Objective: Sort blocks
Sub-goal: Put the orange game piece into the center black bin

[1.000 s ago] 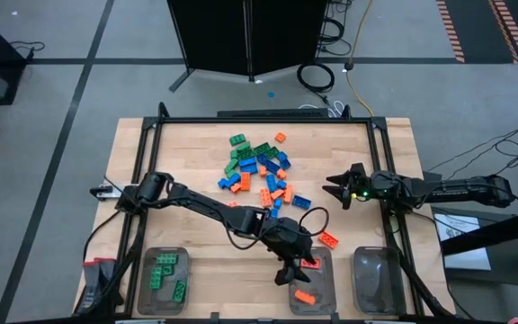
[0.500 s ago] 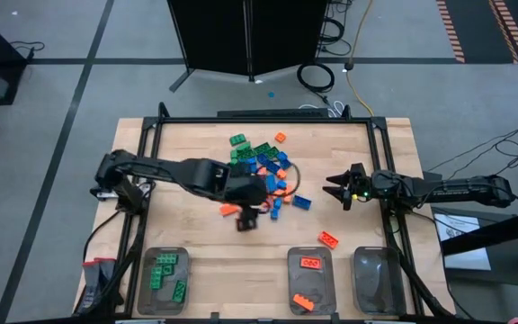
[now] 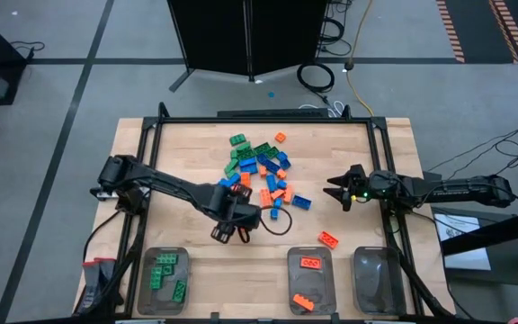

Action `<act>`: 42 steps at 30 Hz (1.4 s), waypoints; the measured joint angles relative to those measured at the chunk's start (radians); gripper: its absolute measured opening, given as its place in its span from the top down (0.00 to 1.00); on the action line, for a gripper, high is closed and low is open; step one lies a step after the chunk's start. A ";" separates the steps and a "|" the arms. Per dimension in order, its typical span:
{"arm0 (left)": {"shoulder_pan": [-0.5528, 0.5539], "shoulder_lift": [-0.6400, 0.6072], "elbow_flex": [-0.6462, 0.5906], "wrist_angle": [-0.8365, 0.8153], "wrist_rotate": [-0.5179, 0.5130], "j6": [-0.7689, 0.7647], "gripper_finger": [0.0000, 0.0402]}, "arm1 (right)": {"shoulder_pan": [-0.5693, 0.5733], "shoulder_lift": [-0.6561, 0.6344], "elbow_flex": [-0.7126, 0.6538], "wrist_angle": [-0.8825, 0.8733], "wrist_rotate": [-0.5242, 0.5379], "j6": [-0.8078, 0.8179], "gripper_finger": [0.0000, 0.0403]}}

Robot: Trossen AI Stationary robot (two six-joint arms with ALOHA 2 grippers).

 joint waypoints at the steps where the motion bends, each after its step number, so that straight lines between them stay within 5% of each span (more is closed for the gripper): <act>1: 0.003 0.002 -0.015 0.027 0.002 0.028 0.27 | 0.000 0.000 0.000 -0.003 0.000 0.000 0.41; 9: 0.041 0.013 -0.051 0.206 0.079 0.242 0.27 | 0.000 0.000 0.000 -0.023 0.001 0.000 0.41; 21: 0.096 0.126 -0.051 0.203 0.181 0.439 0.27 | 0.000 0.000 0.000 -0.027 0.006 -0.004 0.41; 42: 0.100 0.080 -0.041 0.154 0.224 0.394 0.27 | 0.000 0.000 0.000 -0.027 0.011 -0.009 0.41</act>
